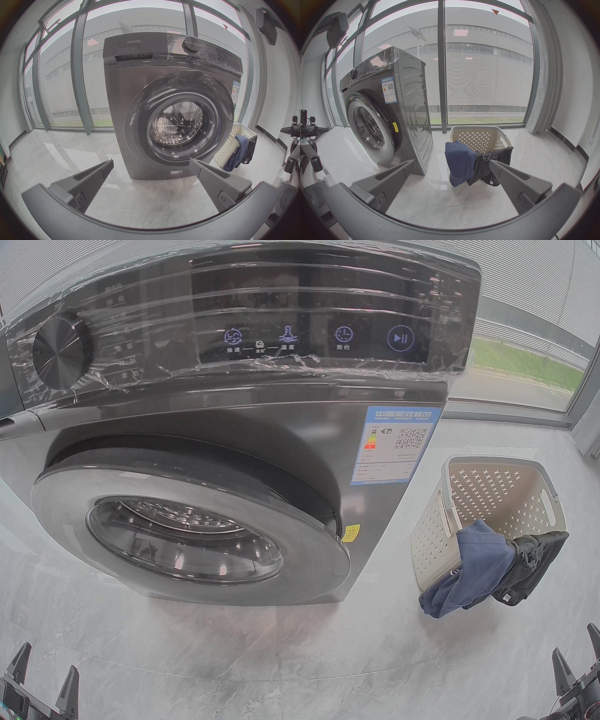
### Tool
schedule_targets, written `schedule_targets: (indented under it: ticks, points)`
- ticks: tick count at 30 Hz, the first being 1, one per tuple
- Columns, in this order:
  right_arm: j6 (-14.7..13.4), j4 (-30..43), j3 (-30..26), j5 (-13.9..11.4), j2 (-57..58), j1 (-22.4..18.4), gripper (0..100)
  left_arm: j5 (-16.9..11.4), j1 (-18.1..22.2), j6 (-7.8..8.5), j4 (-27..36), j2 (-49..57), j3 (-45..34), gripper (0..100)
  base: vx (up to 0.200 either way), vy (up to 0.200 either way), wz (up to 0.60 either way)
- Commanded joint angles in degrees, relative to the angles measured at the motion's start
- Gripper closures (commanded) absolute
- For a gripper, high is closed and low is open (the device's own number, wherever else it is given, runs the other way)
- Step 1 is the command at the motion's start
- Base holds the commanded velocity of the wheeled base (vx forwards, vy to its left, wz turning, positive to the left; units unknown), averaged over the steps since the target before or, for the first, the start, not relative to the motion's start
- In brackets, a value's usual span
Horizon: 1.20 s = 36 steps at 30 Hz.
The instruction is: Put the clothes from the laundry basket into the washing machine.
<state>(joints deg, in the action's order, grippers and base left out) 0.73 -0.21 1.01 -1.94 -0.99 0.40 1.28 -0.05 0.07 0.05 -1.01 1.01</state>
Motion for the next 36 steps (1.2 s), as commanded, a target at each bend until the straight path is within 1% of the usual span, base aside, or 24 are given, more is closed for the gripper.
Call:
schedule_targets:
  ticks: [1,2,4,7,15,17,25,31,32,36]
  points:
    - [0.06,-0.06,-1.01,0.00,0.28,0.04,0,-0.40,-0.04,-0.25,0.04,0.57,-0.92,0,0.000,0.200,0.00]
    - [0.06,-0.06,-1.01,0.00,0.28,0.04,0,-1.02,-0.04,-0.60,0.04,0.57,-0.84,0,0.000,0.200,0.00]
    - [0.06,-0.06,-1.01,0.00,0.28,0.04,0,-1.72,-0.13,-0.78,0.13,0.57,-0.84,0,0.000,0.200,0.00]
    - [-0.12,-0.06,-1.01,0.00,0.28,0.04,0,-1.72,-0.13,-1.04,0.13,0.57,-0.84,0,0.000,0.200,0.00]
    - [-0.12,-0.06,-1.01,0.00,0.28,0.04,0,-1.72,-0.13,-1.13,0.13,0.57,-0.84,0,0.000,0.200,0.00]
    - [-0.12,-0.06,-1.01,0.00,0.37,0.04,0,-1.54,-0.13,-1.39,0.13,0.57,-0.84,0,0.000,0.200,0.00]
    - [0.06,-0.06,-1.01,0.00,0.28,-0.14,0,-1.28,-0.13,-1.39,0.13,0.57,-0.84,0,0.000,0.200,0.00]
    - [-0.03,-0.06,-1.01,0.00,0.28,-0.05,0,-1.19,-0.13,-1.04,0.04,0.57,-0.84,0,0.000,0.000,0.00]
    - [-0.03,-0.06,-1.01,0.00,0.28,-0.05,0,-1.37,-0.13,-0.69,0.04,0.57,-0.92,0,0.000,0.000,0.00]
    - [-0.12,-0.06,-1.01,0.00,0.28,-0.05,0,-1.54,-0.13,-0.34,0.04,0.57,-0.92,0,0.000,0.000,0.00]
